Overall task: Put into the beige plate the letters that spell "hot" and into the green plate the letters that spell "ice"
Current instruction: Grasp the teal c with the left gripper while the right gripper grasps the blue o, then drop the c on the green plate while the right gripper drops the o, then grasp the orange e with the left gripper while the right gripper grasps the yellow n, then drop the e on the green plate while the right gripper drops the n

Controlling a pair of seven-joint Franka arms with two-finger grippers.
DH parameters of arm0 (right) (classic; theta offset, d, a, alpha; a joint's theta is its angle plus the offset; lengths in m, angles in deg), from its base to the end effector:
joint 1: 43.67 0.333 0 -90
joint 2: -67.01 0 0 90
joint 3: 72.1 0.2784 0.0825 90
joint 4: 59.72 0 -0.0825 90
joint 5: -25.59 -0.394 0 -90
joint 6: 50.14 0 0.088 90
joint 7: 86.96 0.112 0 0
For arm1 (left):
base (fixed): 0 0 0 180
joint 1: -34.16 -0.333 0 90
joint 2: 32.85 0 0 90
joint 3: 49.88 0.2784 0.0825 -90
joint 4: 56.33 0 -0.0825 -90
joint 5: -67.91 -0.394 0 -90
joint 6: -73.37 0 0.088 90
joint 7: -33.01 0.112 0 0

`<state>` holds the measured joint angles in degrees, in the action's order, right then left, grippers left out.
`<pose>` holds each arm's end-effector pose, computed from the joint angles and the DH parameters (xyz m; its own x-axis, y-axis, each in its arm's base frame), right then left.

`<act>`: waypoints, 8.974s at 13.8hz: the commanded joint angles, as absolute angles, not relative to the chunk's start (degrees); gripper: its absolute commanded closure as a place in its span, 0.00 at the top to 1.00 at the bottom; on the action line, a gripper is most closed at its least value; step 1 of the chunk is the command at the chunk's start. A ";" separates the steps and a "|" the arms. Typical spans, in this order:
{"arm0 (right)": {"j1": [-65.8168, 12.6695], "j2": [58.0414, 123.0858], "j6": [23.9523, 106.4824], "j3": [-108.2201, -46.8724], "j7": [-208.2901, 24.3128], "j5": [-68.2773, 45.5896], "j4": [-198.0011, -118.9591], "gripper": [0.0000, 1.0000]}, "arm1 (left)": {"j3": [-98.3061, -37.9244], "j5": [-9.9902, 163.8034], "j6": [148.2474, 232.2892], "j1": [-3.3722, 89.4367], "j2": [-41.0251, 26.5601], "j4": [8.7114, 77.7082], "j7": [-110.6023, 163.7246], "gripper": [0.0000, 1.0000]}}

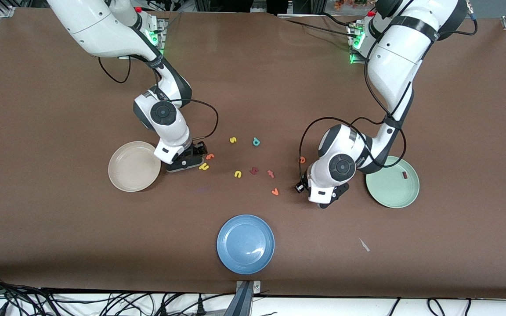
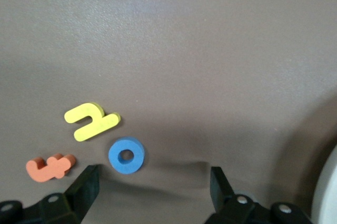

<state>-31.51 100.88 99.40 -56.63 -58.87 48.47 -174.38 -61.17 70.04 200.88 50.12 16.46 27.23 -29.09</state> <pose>0.5198 0.2859 0.1274 0.9566 0.2814 0.0750 0.2792 -0.9594 0.0385 0.6200 -0.3020 0.1337 0.7545 0.6265 -0.1956 0.6396 -0.7686 0.0057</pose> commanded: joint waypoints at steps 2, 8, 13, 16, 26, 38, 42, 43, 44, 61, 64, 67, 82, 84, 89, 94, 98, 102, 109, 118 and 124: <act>-31.72 100.67 101.47 -56.54 -59.97 49.58 -174.95 0.94 | -60.42 69.50 199.06 50.86 16.80 27.17 -30.09 0.53; -31.63 101.03 102.35 -56.54 -59.98 51.17 -175.30 0.75 | -60.42 69.50 195.28 50.95 16.72 27.08 -30.01 0.53; -31.72 101.11 102.35 -56.54 -59.97 51.08 -175.39 0.55 | -60.51 69.50 195.54 51.12 16.98 26.99 -30.09 0.52; -31.72 101.20 102.35 -56.54 -59.89 51.08 -175.39 0.37 | -60.51 69.58 195.89 51.12 17.33 26.91 -30.18 0.41; -31.89 96.56 98.59 -56.63 -60.33 51.08 -176.44 0.14 | -59.98 69.41 195.71 48.23 16.55 25.77 -29.13 0.04; -40.60 91.27 89.69 -64.98 -103.91 26.48 -176.18 0.60 | -59.72 56.51 175.05 28.10 9.50 26.03 9.45 0.05; -40.51 91.27 89.34 -64.89 -103.22 25.94 -176.00 0.75 | -59.81 56.66 177.34 26.86 10.57 26.11 9.55 0.79; -40.42 91.36 89.26 -64.54 -100.35 26.03 -175.74 0.75 | -60.16 56.84 176.91 26.95 10.13 25.59 8.67 1.00; -40.33 91.36 88.91 -62.36 -95.18 26.38 -174.87 0.75 | -60.33 56.93 176.73 27.39 9.25 25.41 8.14 1.00; -31.19 104.36 92.42 -55.48 -54.28 41.15 -160.63 0.73 | -75.01 58.86 201.16 38.72 7.58 42.63 -46.07 0.85; -29.53 104.98 92.33 -55.57 -46.82 42.54 -160.97 0.73 | -74.93 58.86 204.67 39.52 7.66 45.09 -48.45 0.79; -29.08 105.59 92.33 -55.57 -42.75 46.50 -161.50 0.73 | -75.01 55.71 206.52 40.05 8.19 45.45 -52.66 0.71; -28.55 107.35 93.03 -55.49 -42.22 49.06 -163.26 0.62 | -75.01 54.73 210.30 40.84 9.42 46.07 -58.13 0.51; -28.55 107.35 93.03 -55.49 -42.22 49.23 -163.26 0.49 | -75.01 54.73 210.30 40.84 9.42 46.07 -58.13 0.38; -28.55 107.27 92.86 -55.49 -42.92 49.32 -163.34 0.10 | -74.84 54.73 210.30 40.75 9.77 45.98 -57.96 0.32; -31.27 100.95 87.35 -55.49 -51.16 48.71 -165.19 0.10 | -75.36 54.64 208.20 34.97 4.78 43.08 -49.80 0.20; -35.57 93.84 85.92 -55.75 -60.57 48.35 -171.67 0.10 | -75.37 54.64 201.88 26.45 0.64 42.90 -33.92 0.20; -39.97 86.36 86.09 -56.54 -69.36 48.35 -180.56 0.10 | -74.93 54.56 199.32 16.95 0.98 42.99 -12.65 0.20; -40.33 86.87 87.85 -59.18 -72.46 44.76 -181.98 0.99 | -73.78 51.13 197.73 14.74 2.66 42.82 -2.16 1.00; -37.10 92.22 88.11 -50.56 -52.18 44.92 -176.46 0.99 | -79.22 51.83 161.47 14.82 -2.88 15.77 16.47 1.00; -30.75 99.61 92.57 -50.39 -49.25 47.72 -169.94 0.99 | -80.29 52.01 158.01 14.65 -7.53 12.67 26.32 1.00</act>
